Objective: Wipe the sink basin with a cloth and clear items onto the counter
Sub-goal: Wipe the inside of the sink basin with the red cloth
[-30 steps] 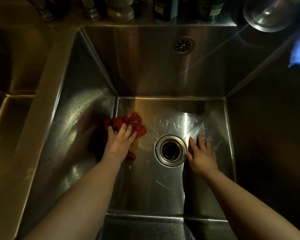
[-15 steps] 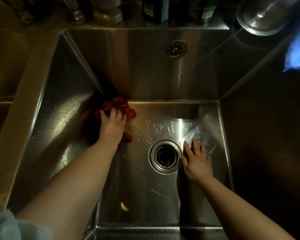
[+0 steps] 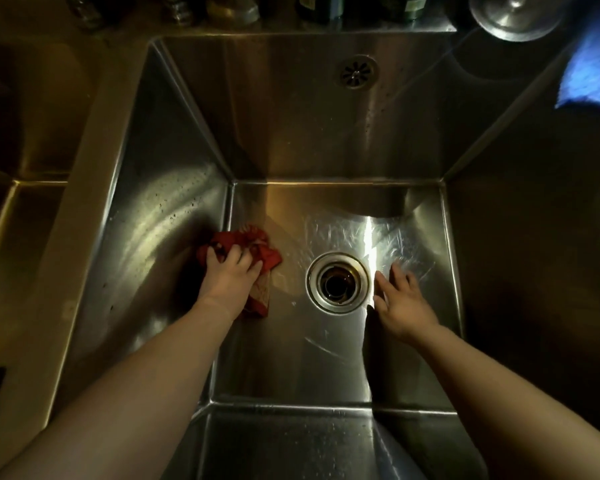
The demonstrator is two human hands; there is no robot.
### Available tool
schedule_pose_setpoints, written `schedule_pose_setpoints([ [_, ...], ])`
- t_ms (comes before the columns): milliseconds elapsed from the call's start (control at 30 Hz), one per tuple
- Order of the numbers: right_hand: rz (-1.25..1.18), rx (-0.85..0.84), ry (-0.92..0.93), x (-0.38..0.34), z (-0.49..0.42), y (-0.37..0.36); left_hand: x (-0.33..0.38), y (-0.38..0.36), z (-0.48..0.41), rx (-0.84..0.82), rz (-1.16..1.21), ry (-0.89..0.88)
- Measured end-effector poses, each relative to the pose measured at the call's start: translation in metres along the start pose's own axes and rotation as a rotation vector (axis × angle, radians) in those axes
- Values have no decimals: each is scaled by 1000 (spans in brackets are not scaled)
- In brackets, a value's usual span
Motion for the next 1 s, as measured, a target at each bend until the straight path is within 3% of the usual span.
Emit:
schedule_pose_setpoints([
  [367,59,-25,-40,11,8,11,9,-19,55,-217,6,-209],
  [767,143,-44,2,4,5,5,11,-20,28,-145,24,-85],
  [900,134,-96,-25,4,7,1,11,-25,32,-156,21,-155],
  [1000,135,-112,-35,1,8,1,15,-35,42,-258,105,-225],
])
Point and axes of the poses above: each hand's wrist, its own z-axis away from the middle knuckle, its own y-axis out of the back of the hand, x = y × z, the point moved 1 cm from there along -z, towards the middle knuckle, and after that the axes turned 8 degrees about -x, right-handed, at the moved point
